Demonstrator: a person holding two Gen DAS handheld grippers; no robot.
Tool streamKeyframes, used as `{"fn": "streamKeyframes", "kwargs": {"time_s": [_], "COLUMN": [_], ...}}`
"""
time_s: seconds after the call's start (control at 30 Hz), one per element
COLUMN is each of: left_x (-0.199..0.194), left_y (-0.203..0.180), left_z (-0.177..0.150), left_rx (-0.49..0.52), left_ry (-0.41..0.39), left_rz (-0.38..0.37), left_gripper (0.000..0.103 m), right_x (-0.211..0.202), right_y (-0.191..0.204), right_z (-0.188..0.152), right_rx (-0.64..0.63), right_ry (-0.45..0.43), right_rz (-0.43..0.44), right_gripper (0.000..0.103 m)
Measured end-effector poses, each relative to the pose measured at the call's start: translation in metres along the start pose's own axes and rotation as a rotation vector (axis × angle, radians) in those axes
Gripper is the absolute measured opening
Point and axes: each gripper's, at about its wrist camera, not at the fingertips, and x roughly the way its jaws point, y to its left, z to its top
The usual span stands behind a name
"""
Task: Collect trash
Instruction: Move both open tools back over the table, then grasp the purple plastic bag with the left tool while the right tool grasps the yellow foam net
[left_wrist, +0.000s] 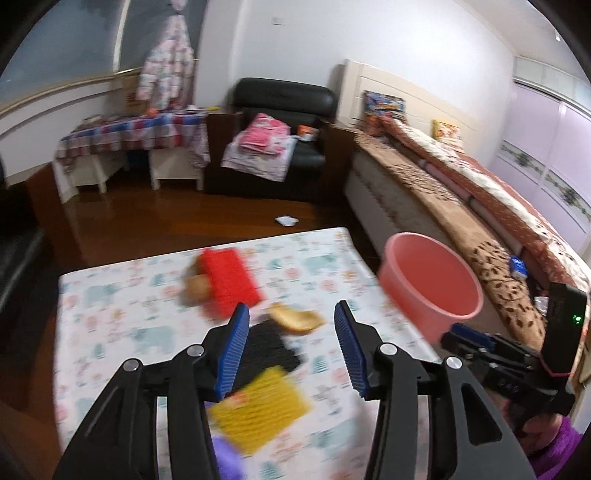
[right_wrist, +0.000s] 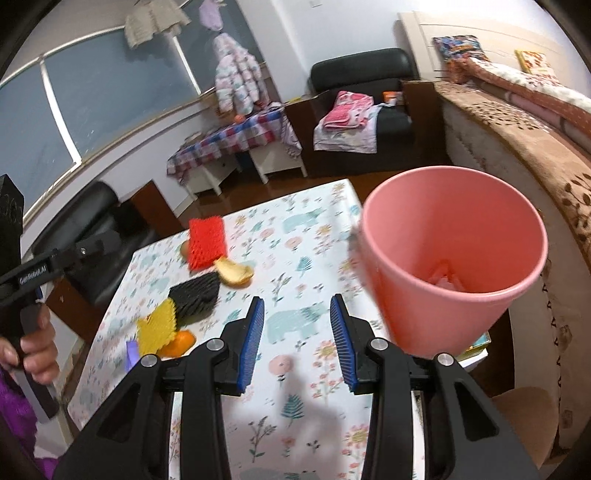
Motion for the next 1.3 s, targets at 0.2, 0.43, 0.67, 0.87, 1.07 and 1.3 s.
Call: {"fn": "streamKeyframes", "kwargs": {"time_s": [0.2, 0.43, 0.67, 0.87, 1.07, 1.3], "left_x": [-0.021, -0.018, 0.008, 0.019, 0.009, 0.001], "left_y": [0.048, 0.060, 0.049, 0.052, 0.062, 0.086], "left_z": [-0.023, -0.069, -0.105, -0.119, -0.121, -0.125], "left_rx": [-0.059, -0.100, -0.088, -0.081, -0.067, -0.149], "left_ry": [0.023, 0.135, 0.239, 0.279, 0.239, 0.213], "left_rz": [0.068, 0.044, 0.021, -0.001, 0.018, 0.036], "left_gripper": [0.047, 0.048, 0.047, 0.024, 0.005, 0.004], "right_x": [0.008, 0.015, 0.024, 0.032, 0.055, 0.088], "right_y": [0.018, 0.031, 0.047, 0.071, 0.095, 0.112], "right_z": [-0.006, -0.010, -0.012, -0.012, -0.010, -0.020], "right_rx": [-0.050, -0.074, -0.092, -0.131, -0.132, -0.131], "right_ry": [0.031, 0.055, 0.082, 0.110, 0.193, 0.298], "right_rz": [0.027, 0.046, 0.110, 0.183, 0.276, 0.287], "right_gripper": [0.038, 0.038, 0.038, 0.038, 0.038, 0.039]}}
